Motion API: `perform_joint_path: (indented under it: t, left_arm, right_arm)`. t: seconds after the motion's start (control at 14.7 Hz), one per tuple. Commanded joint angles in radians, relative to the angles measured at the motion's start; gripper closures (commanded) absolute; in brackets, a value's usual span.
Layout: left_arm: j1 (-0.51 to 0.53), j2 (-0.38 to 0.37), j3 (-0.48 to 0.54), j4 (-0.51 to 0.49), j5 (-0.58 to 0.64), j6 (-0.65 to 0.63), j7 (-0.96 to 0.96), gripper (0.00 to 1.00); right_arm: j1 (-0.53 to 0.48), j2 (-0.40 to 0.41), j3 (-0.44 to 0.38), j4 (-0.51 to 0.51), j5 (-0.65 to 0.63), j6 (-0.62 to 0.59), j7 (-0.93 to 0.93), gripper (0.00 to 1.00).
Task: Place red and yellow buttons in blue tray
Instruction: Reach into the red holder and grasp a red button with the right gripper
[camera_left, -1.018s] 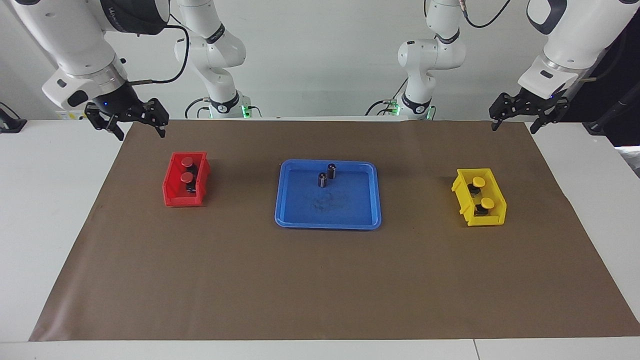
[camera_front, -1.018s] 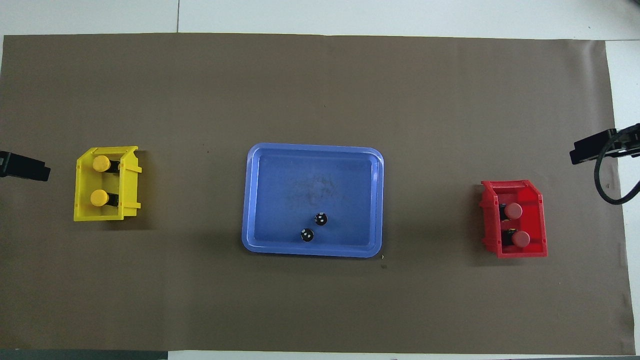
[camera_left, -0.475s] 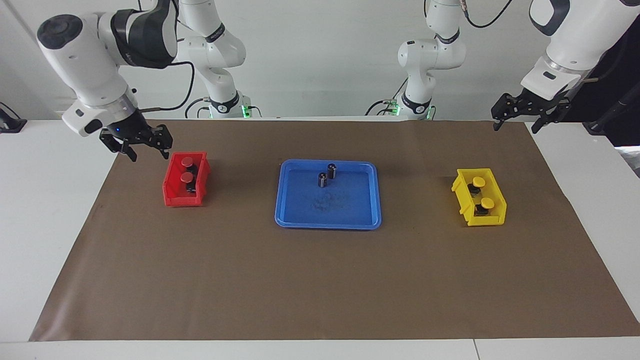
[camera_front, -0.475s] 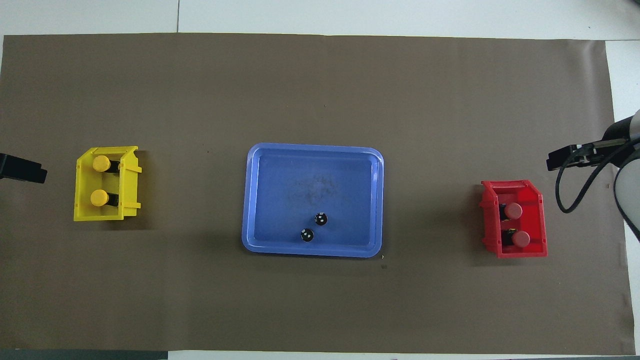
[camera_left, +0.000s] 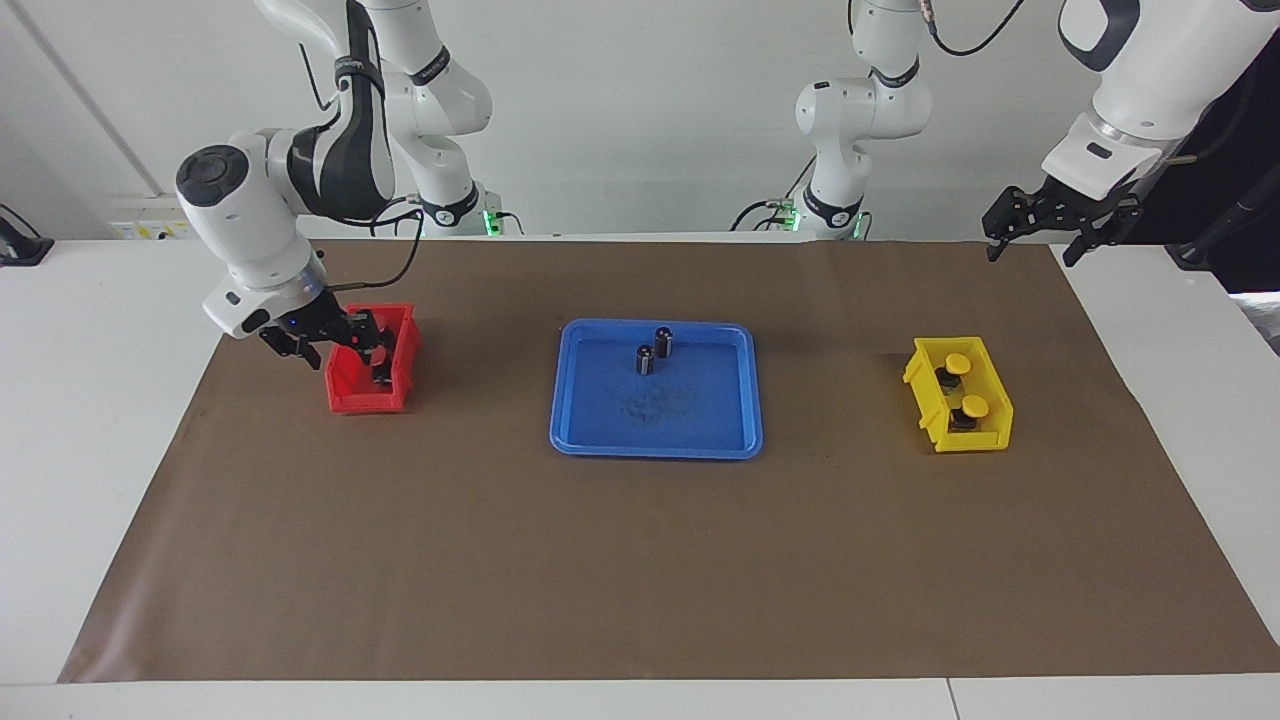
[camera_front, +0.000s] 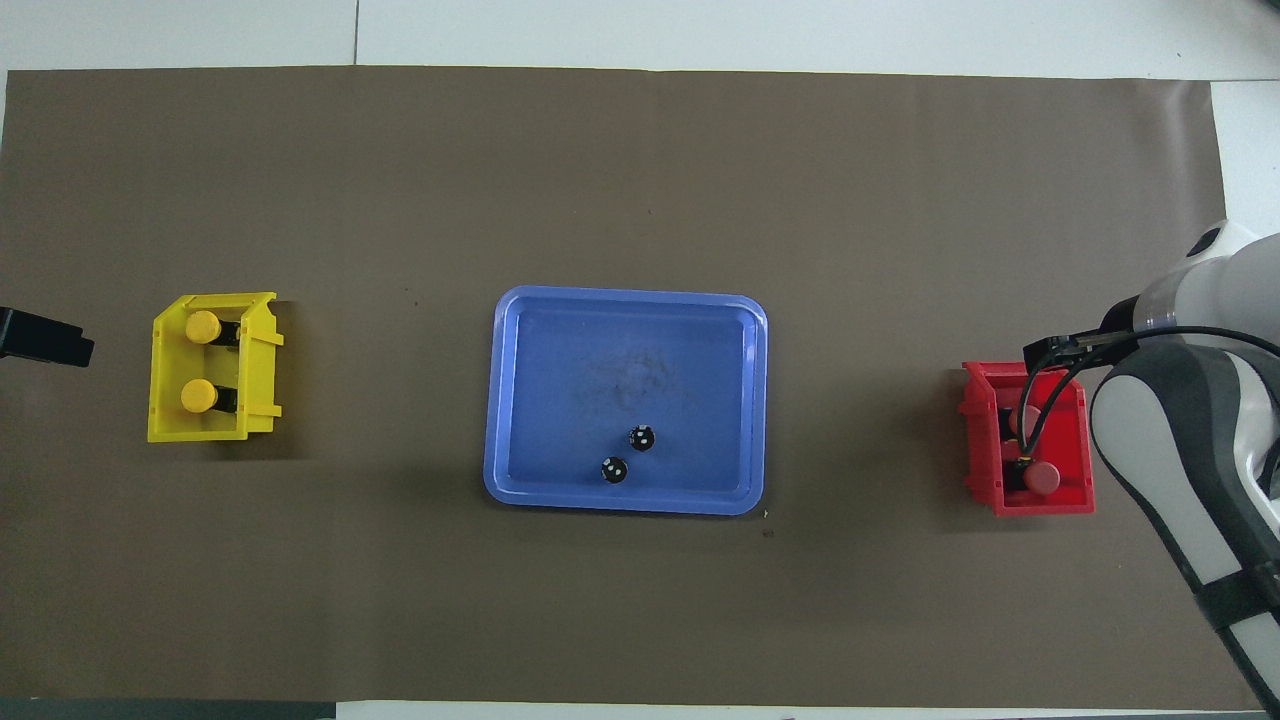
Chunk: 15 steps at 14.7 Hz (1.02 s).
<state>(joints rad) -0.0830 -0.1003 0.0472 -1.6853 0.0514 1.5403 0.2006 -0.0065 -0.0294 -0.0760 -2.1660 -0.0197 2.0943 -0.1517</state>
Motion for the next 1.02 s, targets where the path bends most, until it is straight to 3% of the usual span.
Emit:
perform_joint_path:
  t: [0.0, 0.95]
  left_arm:
    - [0.003, -0.041, 0.002, -0.051, -0.005, 0.003, -0.004, 0.0]
    - [0.005, -0.055, 0.002, -0.086, -0.005, 0.04, -0.006, 0.0]
  right_arm:
    - [-0.003, -0.029, 0.005, -0.078, 0.017, 0.062, 0.006, 0.32]
    - [-0.007, -0.047, 0.005, -0.178, 0.017, 0.104, -0.023, 0.36]
